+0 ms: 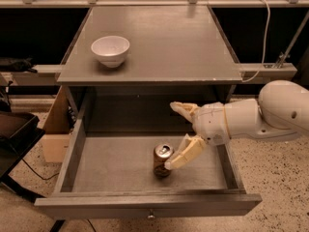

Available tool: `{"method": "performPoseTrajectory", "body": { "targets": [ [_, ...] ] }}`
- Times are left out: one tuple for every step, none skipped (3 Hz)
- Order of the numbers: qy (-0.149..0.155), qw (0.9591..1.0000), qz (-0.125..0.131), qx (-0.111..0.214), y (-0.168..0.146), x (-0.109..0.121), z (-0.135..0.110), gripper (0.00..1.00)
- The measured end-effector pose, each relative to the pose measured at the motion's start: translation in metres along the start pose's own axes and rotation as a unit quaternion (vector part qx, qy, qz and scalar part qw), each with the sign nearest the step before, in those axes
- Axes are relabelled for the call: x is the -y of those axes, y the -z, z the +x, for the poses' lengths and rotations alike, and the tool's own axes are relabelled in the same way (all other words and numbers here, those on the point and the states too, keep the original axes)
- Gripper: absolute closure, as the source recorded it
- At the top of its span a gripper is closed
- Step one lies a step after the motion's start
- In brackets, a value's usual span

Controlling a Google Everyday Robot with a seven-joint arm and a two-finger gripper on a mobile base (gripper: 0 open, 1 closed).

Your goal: Pick orange can from top drawer and place on counter

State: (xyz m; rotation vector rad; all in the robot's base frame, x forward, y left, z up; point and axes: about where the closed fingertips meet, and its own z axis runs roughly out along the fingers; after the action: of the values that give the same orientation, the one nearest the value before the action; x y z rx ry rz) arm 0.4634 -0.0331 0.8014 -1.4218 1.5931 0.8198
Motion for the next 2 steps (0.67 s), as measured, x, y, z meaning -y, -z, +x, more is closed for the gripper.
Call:
{"method": "performPoseTrajectory", "body": {
  "targets": [
    [-0.006, 0.9999, -0.008, -0.013, -0.008, 0.0, 0.022, 0.0],
    [0.013, 0.9994, -0.027, -0.019, -0.017, 0.01, 0.05, 0.0]
  ]
}}
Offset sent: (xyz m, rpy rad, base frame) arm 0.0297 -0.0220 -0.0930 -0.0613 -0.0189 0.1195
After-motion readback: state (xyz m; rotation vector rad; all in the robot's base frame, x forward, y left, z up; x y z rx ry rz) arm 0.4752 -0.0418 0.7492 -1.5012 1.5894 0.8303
